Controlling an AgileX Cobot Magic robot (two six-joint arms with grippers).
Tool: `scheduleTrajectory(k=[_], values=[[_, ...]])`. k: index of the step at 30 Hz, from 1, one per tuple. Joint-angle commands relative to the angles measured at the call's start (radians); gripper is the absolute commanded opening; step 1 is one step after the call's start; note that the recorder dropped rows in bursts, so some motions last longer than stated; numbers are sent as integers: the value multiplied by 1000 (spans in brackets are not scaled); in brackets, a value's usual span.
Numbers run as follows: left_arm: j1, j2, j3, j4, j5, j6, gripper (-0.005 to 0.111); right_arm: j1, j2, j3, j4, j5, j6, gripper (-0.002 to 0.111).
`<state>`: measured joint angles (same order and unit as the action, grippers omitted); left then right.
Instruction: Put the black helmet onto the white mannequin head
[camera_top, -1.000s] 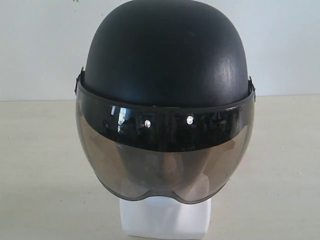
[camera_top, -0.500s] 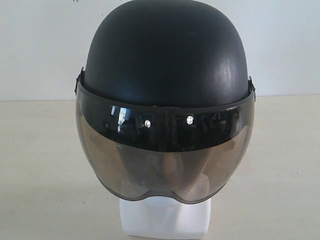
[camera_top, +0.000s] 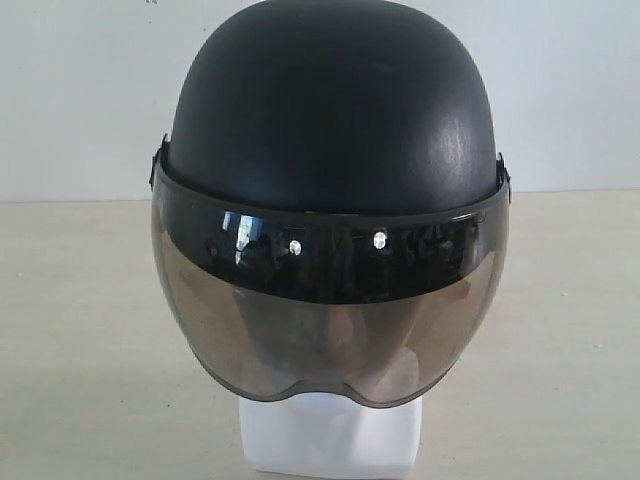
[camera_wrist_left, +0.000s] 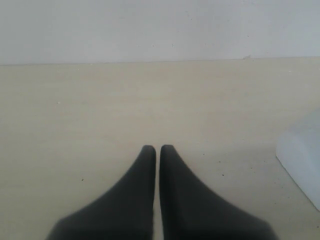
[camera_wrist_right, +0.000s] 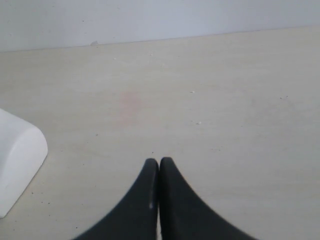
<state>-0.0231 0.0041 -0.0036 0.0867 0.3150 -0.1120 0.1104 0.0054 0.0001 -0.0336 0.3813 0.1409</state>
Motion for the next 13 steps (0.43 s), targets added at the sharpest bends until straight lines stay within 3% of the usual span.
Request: scheduleTrajectory(k=[1,13], values=[[2,-4,4,-1,-2,-9,4,3,-5,0,-1,-2,-6,0],[2,-4,4,-1,-2,-9,4,3,-5,0,-1,-2,-6,0]])
